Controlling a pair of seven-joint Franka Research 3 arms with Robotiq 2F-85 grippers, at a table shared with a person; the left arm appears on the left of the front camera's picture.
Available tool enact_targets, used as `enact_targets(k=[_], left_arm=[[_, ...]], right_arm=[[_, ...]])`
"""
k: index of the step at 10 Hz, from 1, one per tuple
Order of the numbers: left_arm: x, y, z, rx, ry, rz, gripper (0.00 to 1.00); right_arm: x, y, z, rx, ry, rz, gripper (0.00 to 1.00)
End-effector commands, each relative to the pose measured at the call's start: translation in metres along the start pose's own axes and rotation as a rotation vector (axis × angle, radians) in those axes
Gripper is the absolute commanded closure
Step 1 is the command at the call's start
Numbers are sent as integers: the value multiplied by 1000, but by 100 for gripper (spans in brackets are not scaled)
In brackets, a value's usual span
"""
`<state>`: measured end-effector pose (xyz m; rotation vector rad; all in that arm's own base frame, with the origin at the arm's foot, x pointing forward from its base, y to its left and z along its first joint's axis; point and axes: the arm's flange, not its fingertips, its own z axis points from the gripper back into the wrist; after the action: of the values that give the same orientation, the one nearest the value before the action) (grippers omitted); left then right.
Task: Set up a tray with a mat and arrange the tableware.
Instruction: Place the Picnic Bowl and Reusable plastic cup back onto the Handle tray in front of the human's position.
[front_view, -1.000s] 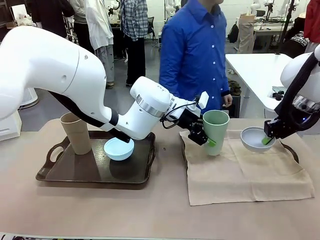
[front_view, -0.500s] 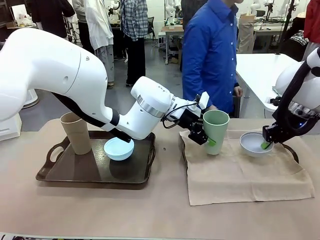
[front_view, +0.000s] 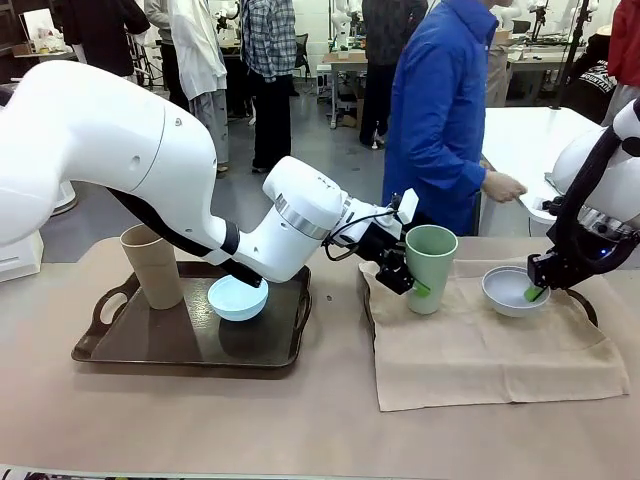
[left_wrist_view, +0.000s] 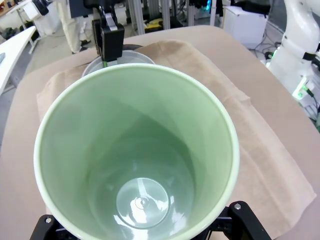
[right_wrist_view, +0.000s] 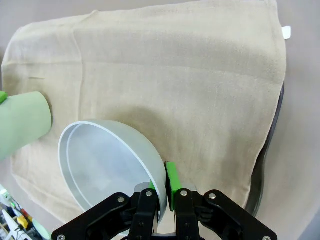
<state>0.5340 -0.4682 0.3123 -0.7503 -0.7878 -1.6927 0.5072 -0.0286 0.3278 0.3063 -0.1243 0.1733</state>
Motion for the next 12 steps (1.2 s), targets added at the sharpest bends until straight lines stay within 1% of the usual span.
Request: enact_targets(k=[1, 2, 3, 4, 5, 6, 8, 9, 10, 11, 12], left_arm=[[1, 5, -1, -11, 10, 3, 16], [1, 3, 1, -12, 12, 13, 0], [2, 3, 4, -4, 7, 19, 0], [2, 2, 7, -1, 11, 21, 0], [2, 0, 9, -14, 38, 39, 0], [-3, -5, 13, -30, 72, 68, 0], [-11, -9, 19, -36, 110, 131, 0], [-15, -13, 28, -27, 155, 192, 0], [-17, -12, 32, -26, 181, 221, 0], [-17, -12, 39, -8, 223, 248, 0], [-12, -18, 52, 11, 273, 294, 0]], right_arm=[[6, -7, -9, 31, -28, 0, 93], [5, -5, -9, 33, -23, -4, 51], [5, -4, -7, 30, -25, -4, 34], [2, -3, -3, 8, -29, -9, 0], [-2, -1, 3, -41, -29, -24, 14], [-10, 1, 11, -81, -28, -24, 0], [-25, 8, 31, -124, -31, -7, 0], [-37, 16, 48, -121, -35, 9, 0], [-41, 17, 55, -127, -41, 16, 0], [-48, 19, 66, -136, -51, 29, 0], [-59, 21, 75, -153, -41, 31, 0]])
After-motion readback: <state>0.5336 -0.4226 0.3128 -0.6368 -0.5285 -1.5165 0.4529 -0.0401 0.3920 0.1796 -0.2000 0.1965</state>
